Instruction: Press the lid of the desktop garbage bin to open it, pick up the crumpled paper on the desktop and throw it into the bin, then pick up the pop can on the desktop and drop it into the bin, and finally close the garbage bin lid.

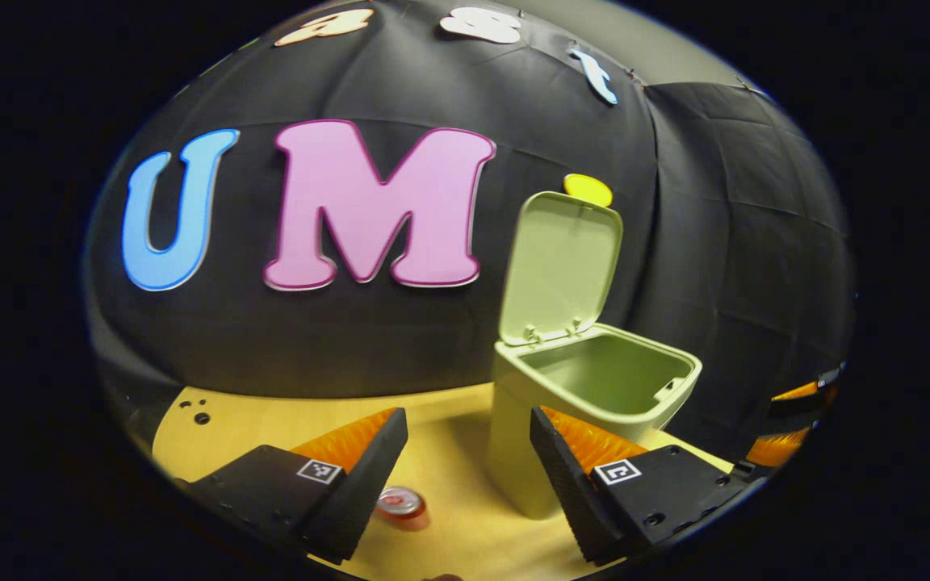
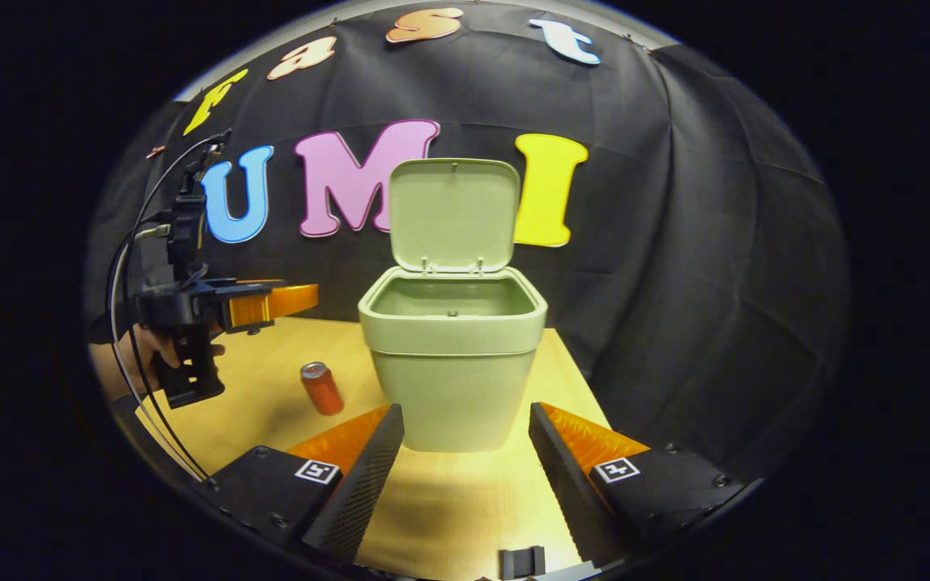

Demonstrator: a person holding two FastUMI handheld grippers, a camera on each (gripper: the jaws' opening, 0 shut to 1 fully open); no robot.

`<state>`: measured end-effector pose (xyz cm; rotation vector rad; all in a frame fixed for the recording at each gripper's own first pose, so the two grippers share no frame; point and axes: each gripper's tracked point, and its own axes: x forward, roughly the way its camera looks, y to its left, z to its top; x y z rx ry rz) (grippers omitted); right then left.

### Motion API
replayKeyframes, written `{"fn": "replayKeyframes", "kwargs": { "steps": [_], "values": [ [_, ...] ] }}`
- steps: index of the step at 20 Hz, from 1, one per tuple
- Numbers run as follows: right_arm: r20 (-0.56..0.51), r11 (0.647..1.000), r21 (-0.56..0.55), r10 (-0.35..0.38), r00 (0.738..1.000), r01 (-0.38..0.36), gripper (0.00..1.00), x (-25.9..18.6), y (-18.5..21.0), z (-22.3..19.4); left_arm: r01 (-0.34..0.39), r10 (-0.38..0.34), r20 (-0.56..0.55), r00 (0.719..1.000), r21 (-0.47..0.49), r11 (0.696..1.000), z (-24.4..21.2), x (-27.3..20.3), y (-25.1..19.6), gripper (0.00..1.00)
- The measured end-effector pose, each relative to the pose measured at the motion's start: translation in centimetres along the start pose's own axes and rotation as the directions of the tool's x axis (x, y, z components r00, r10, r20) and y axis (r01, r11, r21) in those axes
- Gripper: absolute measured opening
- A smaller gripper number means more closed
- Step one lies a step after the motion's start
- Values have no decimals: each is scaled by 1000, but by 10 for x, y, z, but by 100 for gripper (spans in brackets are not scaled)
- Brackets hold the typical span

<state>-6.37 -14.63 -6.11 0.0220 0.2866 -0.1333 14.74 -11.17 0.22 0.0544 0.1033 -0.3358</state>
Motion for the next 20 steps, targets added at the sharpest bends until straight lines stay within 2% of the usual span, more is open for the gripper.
{"fn": "replayKeyframes", "kwargs": {
  "steps": [5, 11, 15, 20],
  "values": [
    [-39, 987, -62, 145, 989, -147, 98, 26, 63, -21, -135, 134, -81, 988, -10, 991, -51, -69, 67, 96],
    [-115, 946, -99, 296, 948, -307, 98, 60, 146, -54, -305, 289, -167, 943, -76, 949, -101, -147, 133, 96],
    [-136, 924, -122, 346, 928, -363, 98, 84, 188, -67, -395, 359, -217, 908, -151, 906, -133, -182, 151, 96],
    [-157, 921, -107, 357, 921, -375, 98, 125, 220, -81, -431, 386, -254, 887, -158, 888, -158, -197, 168, 96]
  ]
}}
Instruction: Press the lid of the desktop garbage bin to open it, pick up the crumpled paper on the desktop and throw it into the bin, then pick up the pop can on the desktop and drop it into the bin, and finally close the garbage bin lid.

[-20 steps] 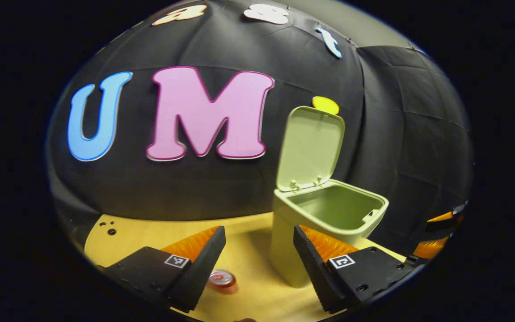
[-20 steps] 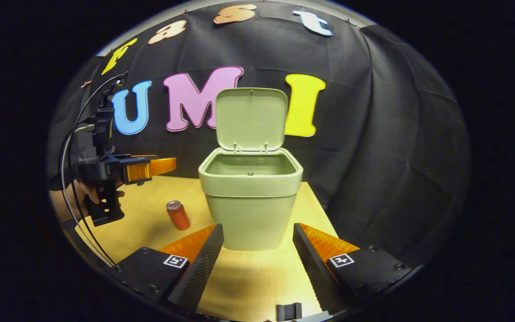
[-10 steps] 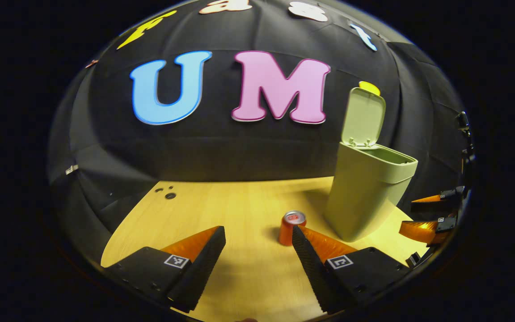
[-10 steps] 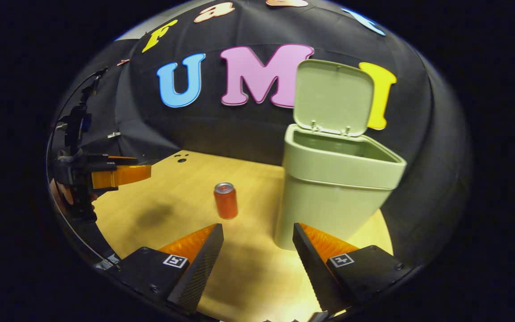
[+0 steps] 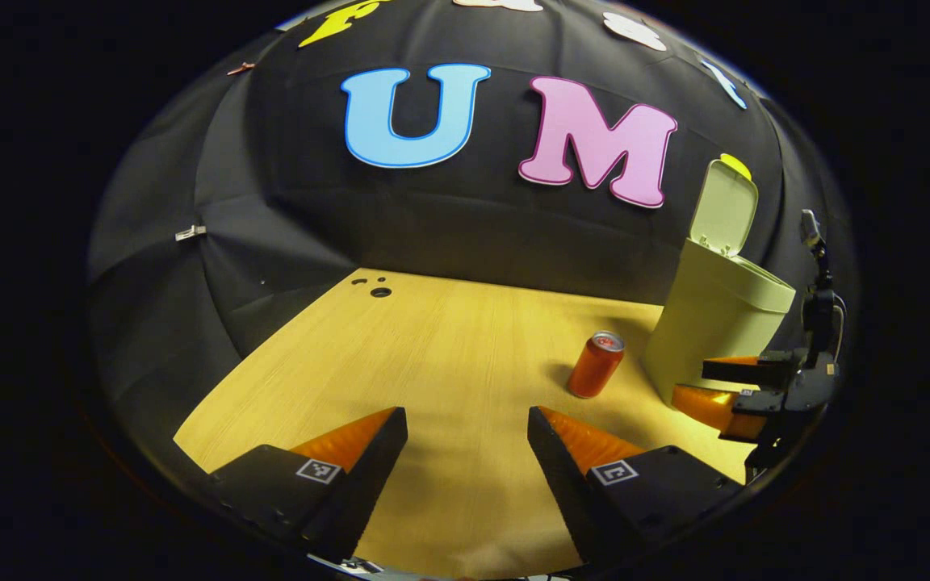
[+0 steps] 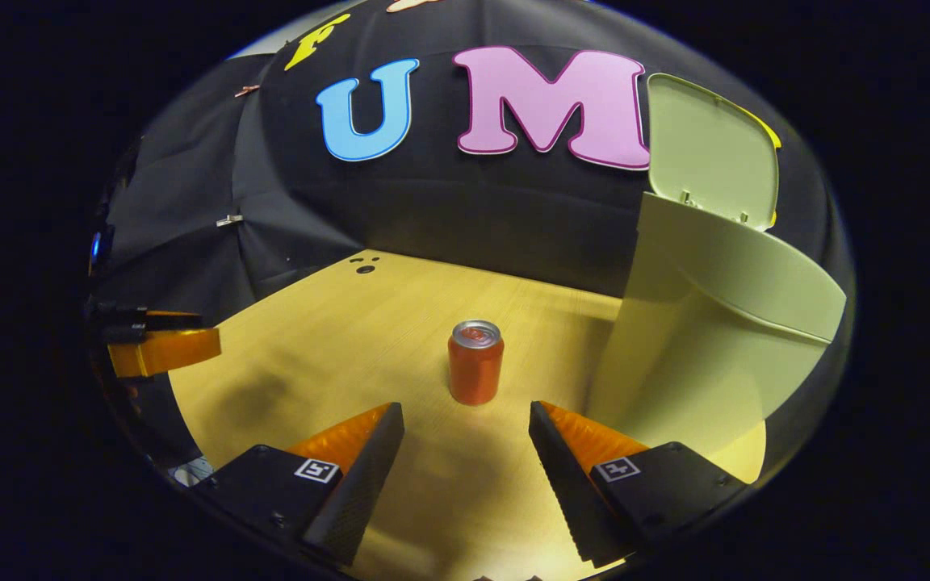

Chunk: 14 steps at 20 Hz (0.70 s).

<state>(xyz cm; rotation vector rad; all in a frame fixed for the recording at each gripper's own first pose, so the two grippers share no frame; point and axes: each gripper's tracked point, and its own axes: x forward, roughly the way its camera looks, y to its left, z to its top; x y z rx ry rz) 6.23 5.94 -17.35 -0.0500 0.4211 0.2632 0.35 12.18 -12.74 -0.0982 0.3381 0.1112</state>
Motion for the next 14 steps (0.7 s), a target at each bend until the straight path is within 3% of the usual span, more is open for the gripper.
{"fn": "replayKeyframes", "kwargs": {
  "steps": [14],
  "values": [
    [48, 997, 7, -75, 996, 75, 98, 122, -11, -15, -45, 43, -51, 998, -48, 998, -56, 32, 30, 96]
  ]
}}
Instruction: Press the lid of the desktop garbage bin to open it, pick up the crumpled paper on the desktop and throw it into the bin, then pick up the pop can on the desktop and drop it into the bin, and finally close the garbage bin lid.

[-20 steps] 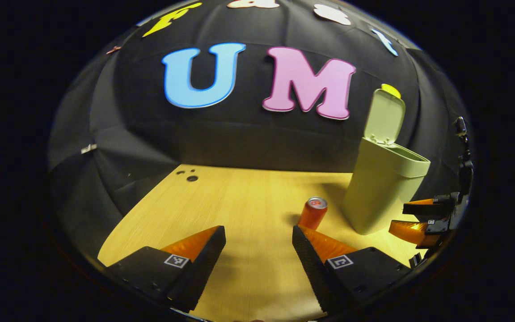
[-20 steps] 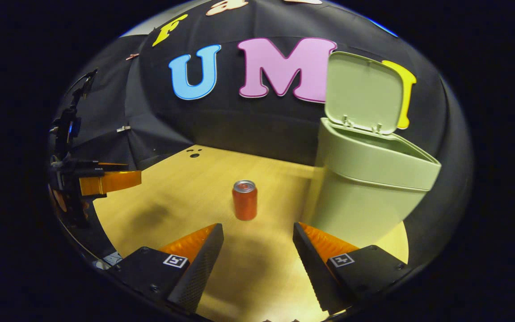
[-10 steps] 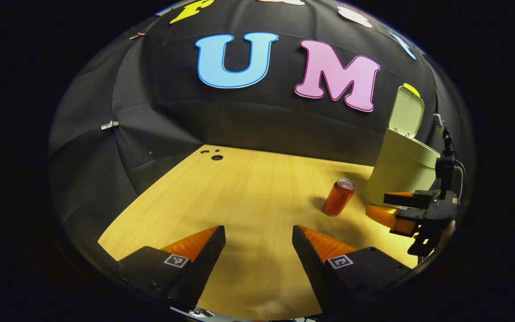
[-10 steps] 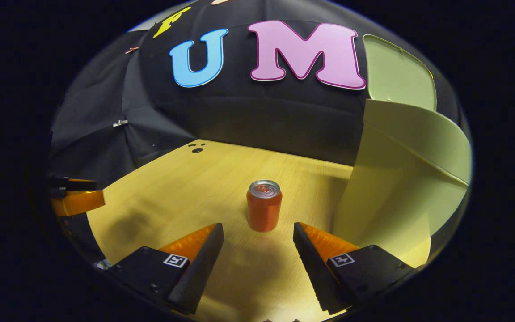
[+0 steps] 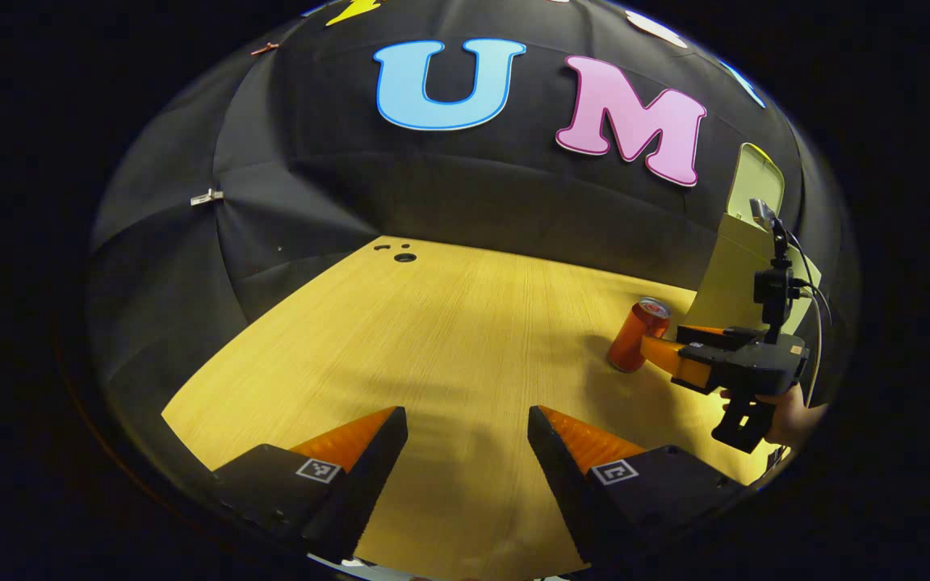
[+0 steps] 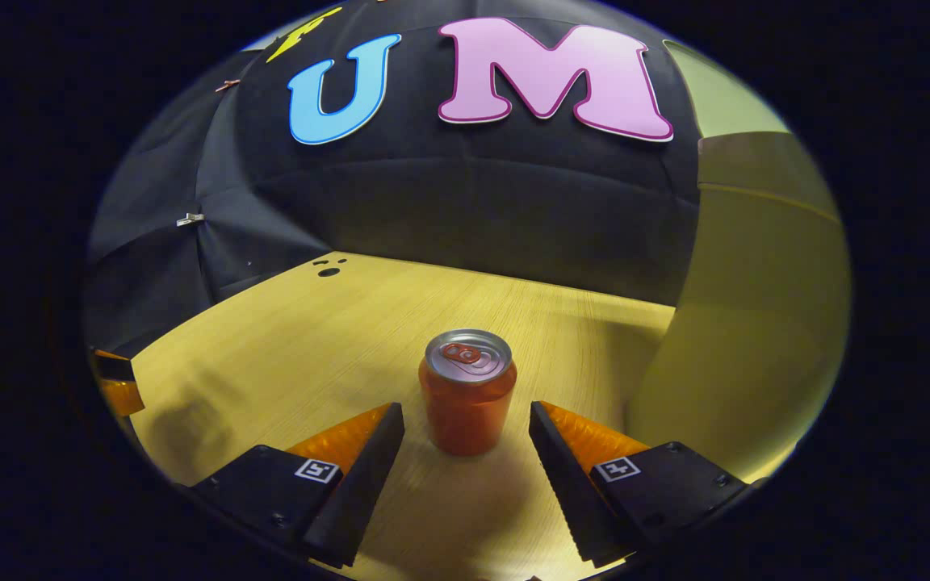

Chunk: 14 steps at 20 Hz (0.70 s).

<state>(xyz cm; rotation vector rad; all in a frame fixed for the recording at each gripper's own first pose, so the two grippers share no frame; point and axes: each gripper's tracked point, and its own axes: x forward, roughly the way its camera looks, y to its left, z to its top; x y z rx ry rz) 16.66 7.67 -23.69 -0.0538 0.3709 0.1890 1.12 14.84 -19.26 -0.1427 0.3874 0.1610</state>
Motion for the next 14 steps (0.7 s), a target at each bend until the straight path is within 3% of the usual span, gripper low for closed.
{"fn": "replayKeyframes", "kwargs": {
  "steps": [14],
  "values": [
    [36, 999, -22, -25, 999, 26, 98, 53, 0, 3, -17, 16, -19, 1000, -31, 999, -15, 4, 3, 96]
  ]
}}
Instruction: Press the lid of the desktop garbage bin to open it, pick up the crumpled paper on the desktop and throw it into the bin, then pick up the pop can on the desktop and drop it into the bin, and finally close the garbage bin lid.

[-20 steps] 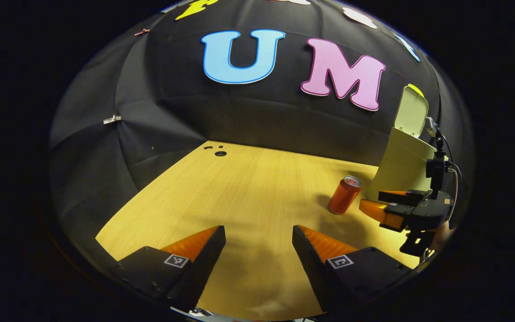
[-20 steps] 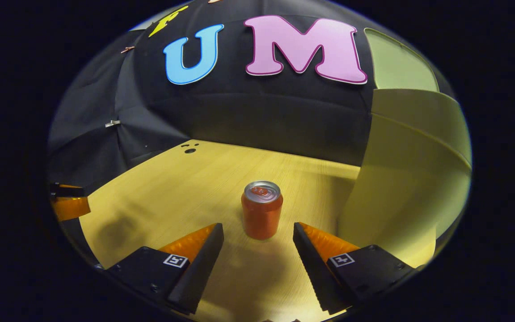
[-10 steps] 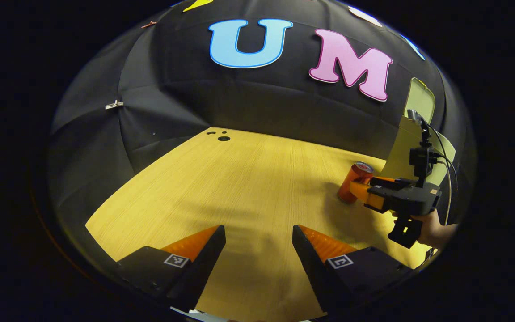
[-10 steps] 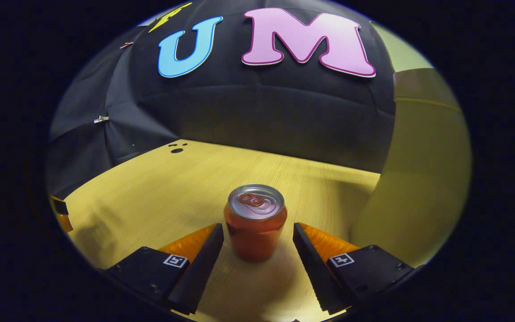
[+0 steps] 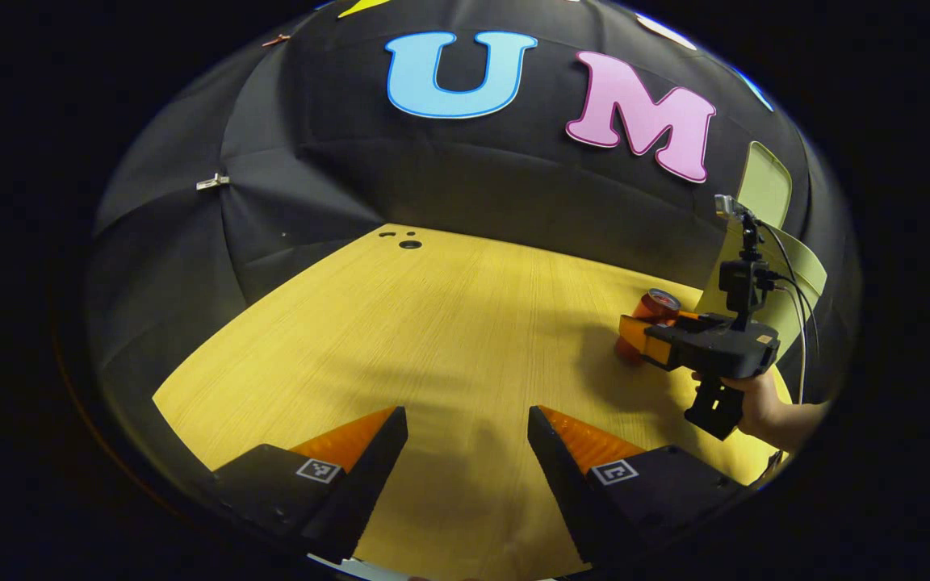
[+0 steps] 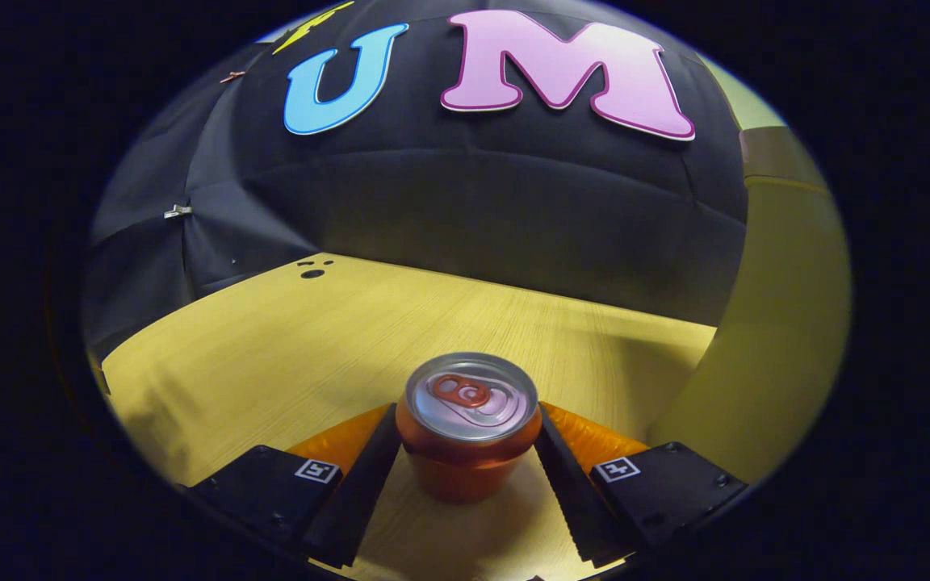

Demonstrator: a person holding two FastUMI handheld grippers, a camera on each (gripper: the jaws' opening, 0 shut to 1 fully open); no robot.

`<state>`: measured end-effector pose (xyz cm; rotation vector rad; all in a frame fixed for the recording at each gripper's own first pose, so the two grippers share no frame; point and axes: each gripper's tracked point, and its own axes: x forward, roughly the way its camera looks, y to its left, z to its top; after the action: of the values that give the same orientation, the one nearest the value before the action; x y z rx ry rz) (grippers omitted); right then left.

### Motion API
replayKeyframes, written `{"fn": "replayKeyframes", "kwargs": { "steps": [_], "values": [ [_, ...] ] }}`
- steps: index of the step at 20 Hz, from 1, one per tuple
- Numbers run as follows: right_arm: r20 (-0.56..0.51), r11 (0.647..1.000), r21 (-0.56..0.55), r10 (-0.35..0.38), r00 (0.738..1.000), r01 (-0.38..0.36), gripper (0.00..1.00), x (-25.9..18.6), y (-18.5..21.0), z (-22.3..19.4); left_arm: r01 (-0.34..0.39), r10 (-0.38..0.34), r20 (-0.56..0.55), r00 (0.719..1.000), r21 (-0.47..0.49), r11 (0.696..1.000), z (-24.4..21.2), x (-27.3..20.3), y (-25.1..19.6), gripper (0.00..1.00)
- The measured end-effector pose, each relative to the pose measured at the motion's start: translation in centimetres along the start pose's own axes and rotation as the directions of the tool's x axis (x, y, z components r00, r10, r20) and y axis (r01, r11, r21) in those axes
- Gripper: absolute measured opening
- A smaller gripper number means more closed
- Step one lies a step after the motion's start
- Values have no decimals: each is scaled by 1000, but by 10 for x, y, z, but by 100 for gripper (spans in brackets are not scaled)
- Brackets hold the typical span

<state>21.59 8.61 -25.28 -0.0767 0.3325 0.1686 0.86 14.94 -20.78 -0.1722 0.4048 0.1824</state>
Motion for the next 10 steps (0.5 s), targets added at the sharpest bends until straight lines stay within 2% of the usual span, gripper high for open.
{"fn": "replayKeyframes", "kwargs": {
  "steps": [5, 6, 10],
  "values": [
    [-10, 1000, -2, -8, 1000, 8, 98, 5, 0, -5, 1, -1, -4, 1000, -8, 1000, 0, -5, -2, 96],
    [-11, 1000, -3, -9, 1000, 9, 87, 4, 0, -5, 0, 0, -2, 1000, -5, 1000, 1, -6, -2, 96],
    [-18, 1000, -2, -5, 1000, 5, 85, 1, 1, -4, 2, -2, 0, 1000, -1, 1000, 2, -9, -3, 96]
  ]
}}
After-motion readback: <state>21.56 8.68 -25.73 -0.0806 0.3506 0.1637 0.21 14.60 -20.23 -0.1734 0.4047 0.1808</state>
